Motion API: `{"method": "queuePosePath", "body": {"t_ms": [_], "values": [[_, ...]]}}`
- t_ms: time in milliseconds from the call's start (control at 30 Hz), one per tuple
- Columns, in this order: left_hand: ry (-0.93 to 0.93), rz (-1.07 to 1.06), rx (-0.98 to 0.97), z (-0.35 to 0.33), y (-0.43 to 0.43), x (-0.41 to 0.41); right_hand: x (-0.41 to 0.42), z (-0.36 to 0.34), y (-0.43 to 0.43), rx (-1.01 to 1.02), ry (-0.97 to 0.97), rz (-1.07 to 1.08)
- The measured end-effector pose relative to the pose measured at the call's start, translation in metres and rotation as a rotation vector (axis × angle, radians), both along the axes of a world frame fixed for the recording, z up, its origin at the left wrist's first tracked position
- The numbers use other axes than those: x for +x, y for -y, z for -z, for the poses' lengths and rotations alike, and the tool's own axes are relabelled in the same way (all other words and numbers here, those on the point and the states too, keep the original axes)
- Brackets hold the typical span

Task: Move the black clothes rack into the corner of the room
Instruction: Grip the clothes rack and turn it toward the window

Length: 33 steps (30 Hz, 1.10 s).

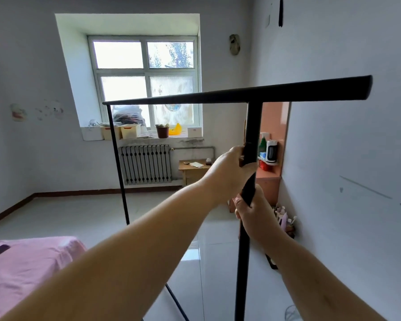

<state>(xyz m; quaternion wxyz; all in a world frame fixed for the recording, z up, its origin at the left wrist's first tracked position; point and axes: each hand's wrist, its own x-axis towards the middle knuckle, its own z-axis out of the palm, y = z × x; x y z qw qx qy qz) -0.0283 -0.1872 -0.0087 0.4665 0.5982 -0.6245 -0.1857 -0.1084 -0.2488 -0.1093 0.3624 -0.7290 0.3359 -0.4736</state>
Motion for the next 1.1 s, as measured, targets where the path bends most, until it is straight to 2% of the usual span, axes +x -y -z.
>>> {"method": "queuePosePath", "body": {"t_ms": [67,133,200,267,367,500,600,800,1000,1067,1100], "values": [[-0.014,0.024,0.035,0.007,0.013,0.013,0.008,0.003,0.008,-0.026,-0.052,0.016],[-0.033,0.052,0.036,0.014,0.029,0.026,0.014,0.022,0.012,-0.037,-0.206,0.063],[-0.039,0.056,0.036,0.02,0.046,0.041,0.023,0.05,0.013,0.113,-0.366,0.082],[-0.051,0.064,0.061,0.024,0.063,0.053,0.033,0.07,0.017,0.262,-0.446,0.098],[-0.005,0.046,0.063,0.03,0.088,0.07,0.057,0.074,0.039,0.333,-0.432,0.145],[-0.014,0.01,0.049,0.034,0.119,0.095,0.089,0.072,0.072,0.324,-0.429,0.158],[-0.033,-0.013,0.038,0.033,0.144,0.112,0.104,0.076,0.1,0.298,-0.419,0.11],[-0.03,-0.048,0.031,0.032,0.198,0.14,0.128,0.103,0.153,0.379,-0.447,0.024],[-0.083,-0.182,0.018,0.035,0.243,0.17,0.168,0.11,0.213,0.318,-0.512,-0.064],[-0.104,-0.23,0.007,0.036,0.259,0.181,0.182,0.114,0.235,0.307,-0.486,-0.062],[-0.114,-0.244,0.0,0.038,0.265,0.185,0.187,0.115,0.241,0.375,-0.447,-0.079]]}}
